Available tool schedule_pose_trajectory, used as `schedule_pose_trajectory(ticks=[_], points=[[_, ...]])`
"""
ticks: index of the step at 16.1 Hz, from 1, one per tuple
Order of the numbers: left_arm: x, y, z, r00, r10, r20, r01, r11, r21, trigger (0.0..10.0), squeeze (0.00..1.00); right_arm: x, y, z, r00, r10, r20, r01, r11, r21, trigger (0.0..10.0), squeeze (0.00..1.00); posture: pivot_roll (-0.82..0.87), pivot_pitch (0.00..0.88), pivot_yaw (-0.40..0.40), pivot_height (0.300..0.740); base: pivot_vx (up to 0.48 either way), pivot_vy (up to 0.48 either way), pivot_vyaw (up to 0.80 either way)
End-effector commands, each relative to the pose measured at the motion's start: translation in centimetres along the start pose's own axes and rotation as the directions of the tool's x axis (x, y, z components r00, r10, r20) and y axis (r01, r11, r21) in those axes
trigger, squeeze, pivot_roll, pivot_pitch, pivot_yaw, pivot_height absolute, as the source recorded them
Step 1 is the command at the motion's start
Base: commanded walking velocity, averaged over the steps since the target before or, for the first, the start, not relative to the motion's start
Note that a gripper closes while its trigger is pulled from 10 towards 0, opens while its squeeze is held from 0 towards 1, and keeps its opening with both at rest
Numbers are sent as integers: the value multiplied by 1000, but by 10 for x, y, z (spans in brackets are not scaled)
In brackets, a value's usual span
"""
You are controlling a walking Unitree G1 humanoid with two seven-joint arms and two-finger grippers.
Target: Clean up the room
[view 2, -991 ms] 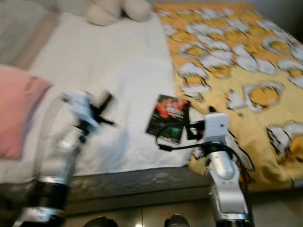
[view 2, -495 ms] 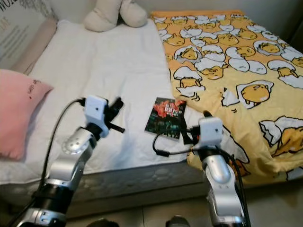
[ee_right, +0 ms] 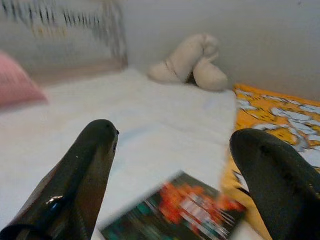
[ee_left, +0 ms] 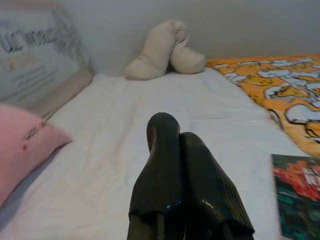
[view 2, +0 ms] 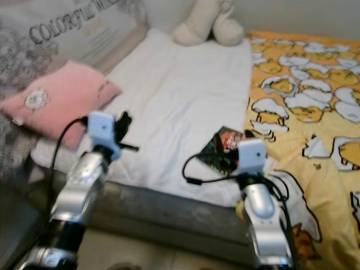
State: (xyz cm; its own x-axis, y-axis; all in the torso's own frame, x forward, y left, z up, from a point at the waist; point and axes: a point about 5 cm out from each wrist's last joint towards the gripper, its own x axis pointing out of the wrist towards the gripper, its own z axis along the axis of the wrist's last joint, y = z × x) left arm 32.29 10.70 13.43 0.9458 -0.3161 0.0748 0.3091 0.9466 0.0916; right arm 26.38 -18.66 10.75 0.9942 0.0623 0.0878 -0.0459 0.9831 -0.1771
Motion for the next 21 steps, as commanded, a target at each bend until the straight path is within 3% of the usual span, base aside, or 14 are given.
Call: schedule_pose_trajectory(ticks=[1, 2, 3, 4, 9, 14, 15, 18, 19, 21], points=[[-1, 0, -11, 998, 0, -56, 1, 1000, 32, 10000, 0, 3, 1, -3, 1000, -21, -22, 21, 1000, -12, 10000, 0, -167, 0, 54, 736, 0, -251, 0], [1, -3, -15, 996, -22, -86, 25, 999, 27, 10000, 0, 4, 0, -3, 999, -25, -22, 25, 1000, -12, 10000, 0, -169, 0, 56, 736, 0, 0, 0], [2, -5, -12, 997, -52, -55, 49, 997, -60, 10000, 78, 5, 1, -2, 1000, -22, -16, 22, 1000, -17, 10000, 0, -174, 0, 57, 736, 0, 0, 0], [2, -5, -11, 997, -62, -47, 58, 994, -91, 10000, 1000, 7, 1, 1, 1000, -31, -1, 31, 999, -12, 10000, 0, -178, 0, 60, 736, 0, 0, 0], [4, 3, -16, 995, -72, -65, 70, 997, -29, 10000, 1000, 10, 6, -3, 998, -55, -32, 56, 998, 18, 10000, 0, -160, 0, 66, 736, 0, 0, -628], [3, 8, -18, 995, -80, -65, 79, 997, -18, 10000, 1000, 18, 11, -4, 997, -66, -44, 66, 998, -1, 10000, 0, -170, 0, 90, 736, 0, 0, -760], [4, 3, -18, 993, -96, -67, 94, 995, -28, 10000, 1000, 17, 8, -2, 997, -75, -29, 75, 997, -2, 10000, 0, -183, 0, 100, 736, 0, 0, 0], [5, 2, -20, 995, -70, -76, 62, 992, -111, 10000, 1000, 14, 6, 1, 996, -93, -4, 93, 996, -10, 10000, 0, -212, 0, 120, 736, 0, 0, 0], [3, 13, -32, 989, 35, -147, -76, 955, -285, 10000, 1000, 9, 5, 3, 993, -115, 14, 115, 993, 13, 10000, 0, -224, 0, 127, 736, 0, 0, 0], [-4, 20, -39, 982, 83, -172, -135, 937, -322, 10000, 1000, 4, 6, 1, 992, -128, 5, 127, 991, 46, 10000, 0, -207, 0, 113, 736, 0, 0, 0]])
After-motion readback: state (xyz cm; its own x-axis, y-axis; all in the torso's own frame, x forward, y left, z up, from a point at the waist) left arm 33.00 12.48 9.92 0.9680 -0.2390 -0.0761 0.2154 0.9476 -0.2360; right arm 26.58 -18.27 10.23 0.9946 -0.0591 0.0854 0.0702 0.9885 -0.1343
